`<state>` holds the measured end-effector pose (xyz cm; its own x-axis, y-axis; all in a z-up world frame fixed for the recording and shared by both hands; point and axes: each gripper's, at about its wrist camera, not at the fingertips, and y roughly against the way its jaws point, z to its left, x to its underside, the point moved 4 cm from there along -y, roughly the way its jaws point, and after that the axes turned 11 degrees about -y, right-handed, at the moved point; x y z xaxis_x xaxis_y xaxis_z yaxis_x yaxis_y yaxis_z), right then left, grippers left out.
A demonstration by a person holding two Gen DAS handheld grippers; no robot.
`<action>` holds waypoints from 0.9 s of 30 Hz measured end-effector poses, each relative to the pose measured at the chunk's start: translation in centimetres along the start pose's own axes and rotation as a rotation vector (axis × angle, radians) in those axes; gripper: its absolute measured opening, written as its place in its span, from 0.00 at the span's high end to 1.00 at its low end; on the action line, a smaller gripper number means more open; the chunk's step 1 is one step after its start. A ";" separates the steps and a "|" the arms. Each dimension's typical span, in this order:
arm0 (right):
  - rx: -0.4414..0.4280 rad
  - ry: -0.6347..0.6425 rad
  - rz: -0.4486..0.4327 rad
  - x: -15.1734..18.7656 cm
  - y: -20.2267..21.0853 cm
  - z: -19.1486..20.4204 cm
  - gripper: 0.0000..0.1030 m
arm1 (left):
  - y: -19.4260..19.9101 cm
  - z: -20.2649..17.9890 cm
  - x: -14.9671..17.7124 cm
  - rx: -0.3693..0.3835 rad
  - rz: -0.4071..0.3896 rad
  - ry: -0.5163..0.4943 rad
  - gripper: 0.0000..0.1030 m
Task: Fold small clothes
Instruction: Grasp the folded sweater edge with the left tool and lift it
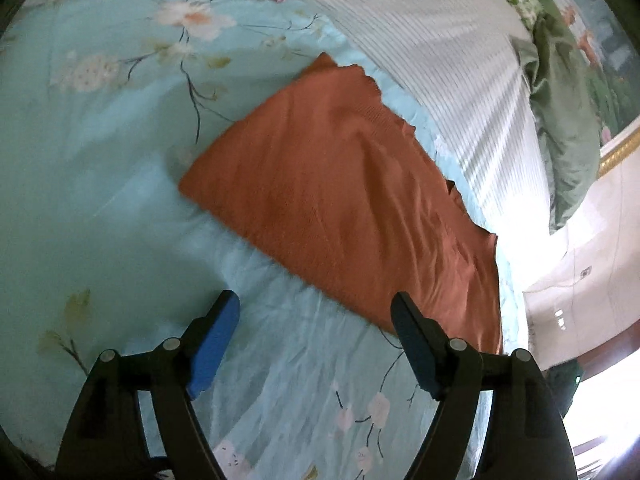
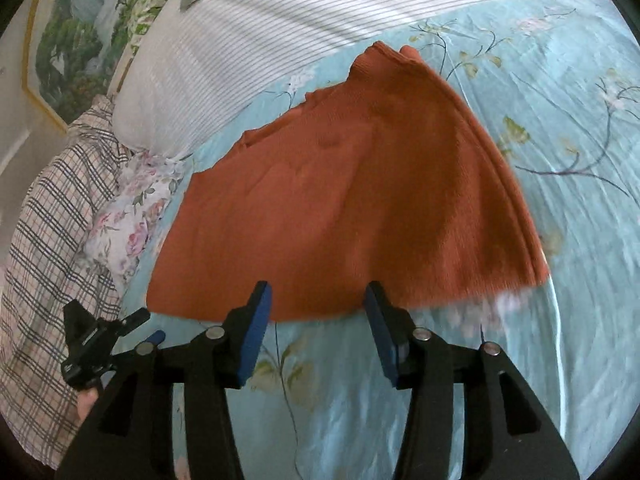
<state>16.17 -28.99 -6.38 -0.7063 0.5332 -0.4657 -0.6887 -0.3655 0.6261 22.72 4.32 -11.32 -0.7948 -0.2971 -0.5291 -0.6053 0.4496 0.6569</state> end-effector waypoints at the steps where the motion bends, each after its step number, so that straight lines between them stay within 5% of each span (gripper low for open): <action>1: 0.000 -0.001 0.003 0.2 0.1 0.0 0.50 | -0.2 -0.1 -0.2 0.000 -0.007 0.001 0.22; 9: -0.019 -0.001 0.013 0.2 0.5 0.2 0.48 | -3.2 0.7 -3.1 -0.006 -0.085 0.067 0.21; 14: -0.039 0.008 0.013 -0.6 0.1 0.7 0.48 | -5.3 0.7 -6.3 -0.090 -0.136 0.052 0.24; 15: -0.040 0.005 0.014 -1.0 -0.1 0.6 0.48 | -5.7 0.5 -6.8 -0.116 -0.138 0.028 0.37; 16: -0.042 0.001 0.015 -1.3 -0.3 0.6 0.48 | -6.0 0.4 -7.1 -0.119 -0.128 0.019 0.69; 17: -0.043 -0.003 0.015 -1.7 -0.4 0.5 0.48 | -6.4 0.4 -7.4 -0.102 -0.111 0.021 0.80; 21: -0.047 -0.008 0.000 -3.4 -0.4 0.2 0.48 | -5.1 -1.7 -8.0 -0.081 -0.140 -0.044 0.86; 27: -0.083 -0.037 0.005 -6.7 -0.3 -0.7 0.48 | -3.7 -11.9 -8.0 -0.019 -0.179 -0.350 0.90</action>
<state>21.04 -33.02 -3.90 -0.7042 0.5587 -0.4381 -0.6975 -0.4296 0.5735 30.82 -4.96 -3.07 -0.6163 -0.0629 -0.7850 -0.7360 0.4005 0.5458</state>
